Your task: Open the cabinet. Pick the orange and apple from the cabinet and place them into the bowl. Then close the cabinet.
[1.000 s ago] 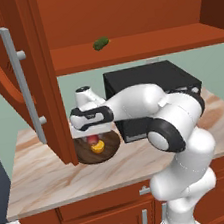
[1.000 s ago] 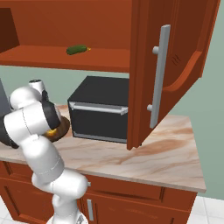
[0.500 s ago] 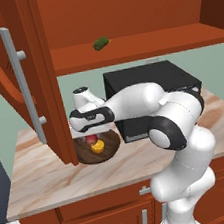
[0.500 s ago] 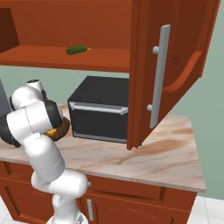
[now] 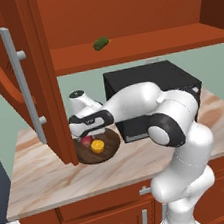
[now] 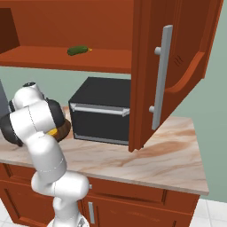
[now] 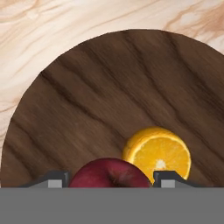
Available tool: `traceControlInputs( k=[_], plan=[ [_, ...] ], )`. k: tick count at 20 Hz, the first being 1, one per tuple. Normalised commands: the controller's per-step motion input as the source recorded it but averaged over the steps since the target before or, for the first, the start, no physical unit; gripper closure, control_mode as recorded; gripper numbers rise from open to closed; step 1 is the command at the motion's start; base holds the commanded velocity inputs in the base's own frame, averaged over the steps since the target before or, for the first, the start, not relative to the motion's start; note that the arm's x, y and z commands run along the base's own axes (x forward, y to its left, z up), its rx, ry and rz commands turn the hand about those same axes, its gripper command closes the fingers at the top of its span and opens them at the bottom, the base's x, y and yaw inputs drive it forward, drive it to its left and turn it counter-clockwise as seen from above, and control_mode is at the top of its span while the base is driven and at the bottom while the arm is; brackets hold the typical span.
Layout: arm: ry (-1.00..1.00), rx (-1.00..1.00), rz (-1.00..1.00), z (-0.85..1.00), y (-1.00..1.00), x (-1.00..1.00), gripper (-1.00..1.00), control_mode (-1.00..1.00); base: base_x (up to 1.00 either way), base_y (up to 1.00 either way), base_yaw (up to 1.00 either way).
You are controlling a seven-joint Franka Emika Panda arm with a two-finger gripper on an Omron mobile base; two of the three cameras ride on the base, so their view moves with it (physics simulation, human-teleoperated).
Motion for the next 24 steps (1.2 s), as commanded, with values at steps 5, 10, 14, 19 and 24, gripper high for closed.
traceControlInputs(
  k=[5,10,14,19,24],
  plan=[
    [0.00,0.01,0.00,-0.08,0.09,0.00,1.00,-1.00,0.00,0.00,0.00],
    [-0.04,-0.01,0.00,-0.12,0.00,0.01,-1.00,-1.00,0.00,0.00,0.00],
    [-0.07,0.00,0.00,-0.14,0.00,0.09,-1.00,-1.00,0.00,0.00,0.00],
    [-0.05,0.00,0.00,-0.04,0.00,0.05,-1.00,-1.00,0.00,0.00,0.00],
    [-0.14,0.00,0.00,0.34,0.00,0.00,-1.00,-1.00,0.00,0.00,0.00]
  ],
)
